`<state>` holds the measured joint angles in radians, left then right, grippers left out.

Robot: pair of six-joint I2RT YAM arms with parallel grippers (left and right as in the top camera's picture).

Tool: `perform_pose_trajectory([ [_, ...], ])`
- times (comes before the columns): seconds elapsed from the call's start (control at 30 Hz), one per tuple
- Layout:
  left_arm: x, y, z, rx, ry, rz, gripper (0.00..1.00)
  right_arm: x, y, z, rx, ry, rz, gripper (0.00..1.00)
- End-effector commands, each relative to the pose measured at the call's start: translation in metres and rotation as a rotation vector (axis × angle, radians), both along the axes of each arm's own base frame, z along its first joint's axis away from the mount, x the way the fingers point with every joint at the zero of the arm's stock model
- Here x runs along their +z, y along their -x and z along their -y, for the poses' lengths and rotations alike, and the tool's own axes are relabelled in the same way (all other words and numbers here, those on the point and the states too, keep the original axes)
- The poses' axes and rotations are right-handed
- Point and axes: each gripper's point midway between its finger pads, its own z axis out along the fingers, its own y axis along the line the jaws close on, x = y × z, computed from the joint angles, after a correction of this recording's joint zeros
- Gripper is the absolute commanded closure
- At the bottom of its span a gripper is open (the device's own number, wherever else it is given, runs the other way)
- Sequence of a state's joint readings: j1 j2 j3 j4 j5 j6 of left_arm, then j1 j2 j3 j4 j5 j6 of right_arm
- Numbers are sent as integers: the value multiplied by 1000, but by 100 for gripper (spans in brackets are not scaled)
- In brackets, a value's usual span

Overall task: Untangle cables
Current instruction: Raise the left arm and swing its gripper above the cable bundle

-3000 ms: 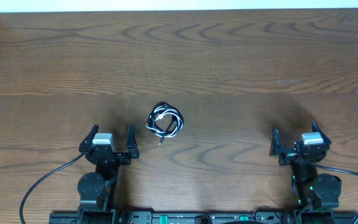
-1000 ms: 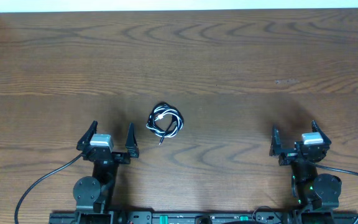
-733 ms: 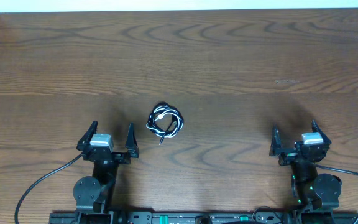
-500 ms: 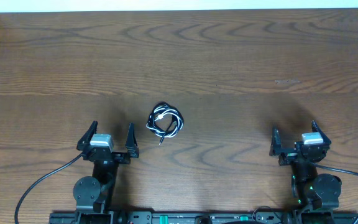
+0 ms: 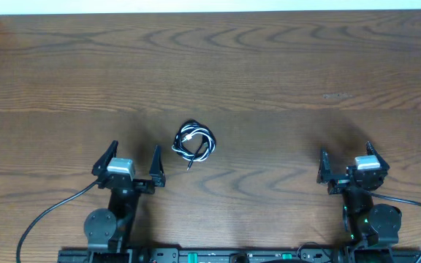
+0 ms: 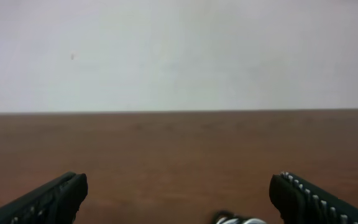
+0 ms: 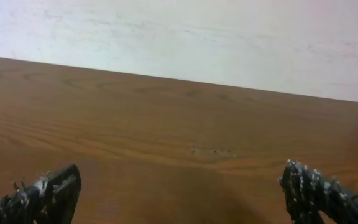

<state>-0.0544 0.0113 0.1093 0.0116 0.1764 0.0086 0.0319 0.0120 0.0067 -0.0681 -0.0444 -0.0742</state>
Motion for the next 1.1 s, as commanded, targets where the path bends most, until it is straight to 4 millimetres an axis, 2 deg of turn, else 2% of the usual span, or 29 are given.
perform_pose_trajectory([
  [0.0, 44, 13, 12, -70, -16, 97, 2, -1, 0, 4, -18, 14, 0, 1],
  [0.17, 83, 28, 11, -74, -16, 155, 2, -1, 0, 4, -18, 14, 0, 1],
  [0.33, 133, 51, 11, -75, -21, 231, 2, -1, 0, 4, -18, 14, 0, 1],
  [0.37, 154, 58, 10, -71, -44, 256, 2, -1, 0, 4, -18, 14, 0, 1],
  [0.4, 164, 61, 10, -69, -51, 263, 2, -1, 0, 4, -18, 14, 0, 1],
  [0.53, 207, 67, 10, -70, -66, 235, 2, -1, 0, 4, -18, 14, 0, 1],
  [0.63, 231, 64, 15, -102, -70, 141, 2, -1, 0, 4, -18, 14, 0, 1],
  [0.73, 249, 56, 25, -163, -72, 7, 2, -1, 0, 4, -18, 14, 0, 1],
  [0.9, 265, 34, 44, -283, -55, -203, 2, -1, 0, 4, -18, 14, 0, 1],
  [1.0, 261, 14, 51, -322, -40, -320, 2, 0, 0, 4, -18, 14, 0, 1],
  [1.07, 251, -2, 52, -323, -31, -396, 2, -1, 0, 4, -18, 14, 0, 1],
])
